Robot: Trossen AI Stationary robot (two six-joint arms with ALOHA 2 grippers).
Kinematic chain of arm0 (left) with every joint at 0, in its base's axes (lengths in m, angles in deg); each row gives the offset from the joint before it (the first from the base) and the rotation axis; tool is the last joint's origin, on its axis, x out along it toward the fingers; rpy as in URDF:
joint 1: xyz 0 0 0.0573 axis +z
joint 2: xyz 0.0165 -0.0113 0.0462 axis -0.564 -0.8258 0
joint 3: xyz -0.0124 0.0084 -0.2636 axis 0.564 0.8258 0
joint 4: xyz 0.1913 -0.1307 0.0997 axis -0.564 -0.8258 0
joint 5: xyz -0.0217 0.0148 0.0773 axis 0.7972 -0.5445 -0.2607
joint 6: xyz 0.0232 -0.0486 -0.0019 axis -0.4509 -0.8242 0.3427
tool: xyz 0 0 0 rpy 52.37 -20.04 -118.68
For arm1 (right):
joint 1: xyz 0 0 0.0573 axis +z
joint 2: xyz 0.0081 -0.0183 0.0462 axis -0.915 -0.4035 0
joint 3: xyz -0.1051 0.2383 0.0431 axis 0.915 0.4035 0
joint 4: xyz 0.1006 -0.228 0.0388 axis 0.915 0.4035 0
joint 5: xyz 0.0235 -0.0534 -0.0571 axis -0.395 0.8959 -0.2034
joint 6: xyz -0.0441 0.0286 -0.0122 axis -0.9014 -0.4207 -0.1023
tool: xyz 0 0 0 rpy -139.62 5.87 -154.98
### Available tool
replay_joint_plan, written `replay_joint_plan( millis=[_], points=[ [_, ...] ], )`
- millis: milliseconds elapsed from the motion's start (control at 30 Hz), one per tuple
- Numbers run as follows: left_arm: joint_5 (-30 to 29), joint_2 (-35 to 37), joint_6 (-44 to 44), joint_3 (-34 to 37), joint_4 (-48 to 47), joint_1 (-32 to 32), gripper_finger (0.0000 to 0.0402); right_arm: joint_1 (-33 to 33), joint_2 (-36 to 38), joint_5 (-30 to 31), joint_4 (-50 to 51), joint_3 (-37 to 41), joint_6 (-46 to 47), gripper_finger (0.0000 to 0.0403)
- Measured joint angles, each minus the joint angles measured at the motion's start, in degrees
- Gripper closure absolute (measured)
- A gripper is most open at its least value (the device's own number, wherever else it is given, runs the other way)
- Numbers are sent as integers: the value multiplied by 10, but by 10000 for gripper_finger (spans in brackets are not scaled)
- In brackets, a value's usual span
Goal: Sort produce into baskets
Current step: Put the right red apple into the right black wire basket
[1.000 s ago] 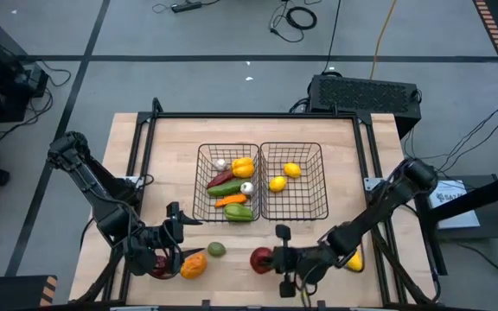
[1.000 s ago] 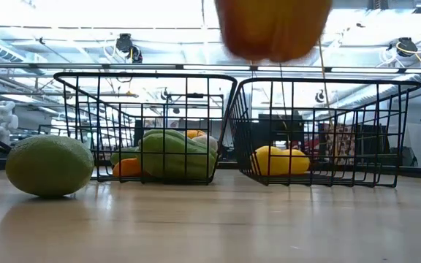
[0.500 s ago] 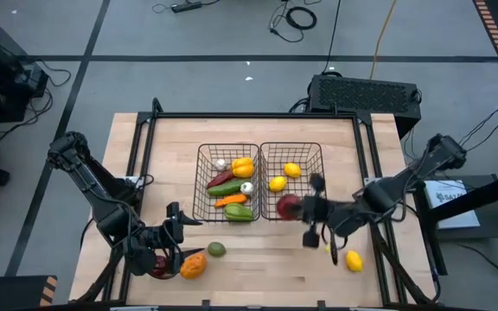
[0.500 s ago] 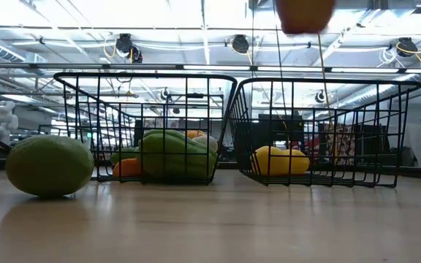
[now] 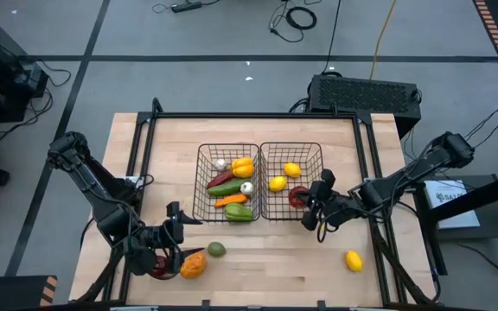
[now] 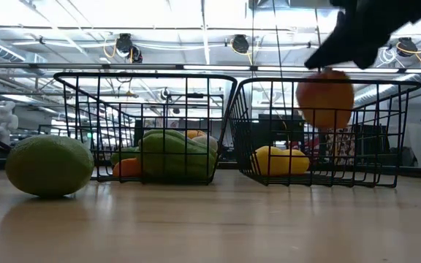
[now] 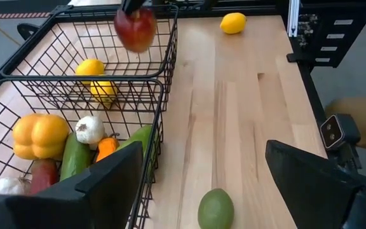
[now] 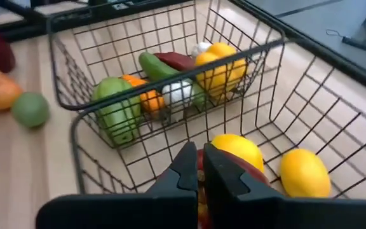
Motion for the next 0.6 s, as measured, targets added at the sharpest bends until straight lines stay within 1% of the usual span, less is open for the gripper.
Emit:
replay_joint_plan(
  millis=[133,233,433,600],
  points=[
    [-1,0,0,0,0,0,66,-13,2,-1,-67,56,13,403],
    [-2,0,0,0,1,0,66,-21,0,-4,-99,82,16,401],
    [-13,0,-1,0,1,0,66,-36,-2,-3,-96,91,15,400],
    [-17,0,-1,0,1,0,66,-52,-3,-3,-70,91,11,399]
  ],
)
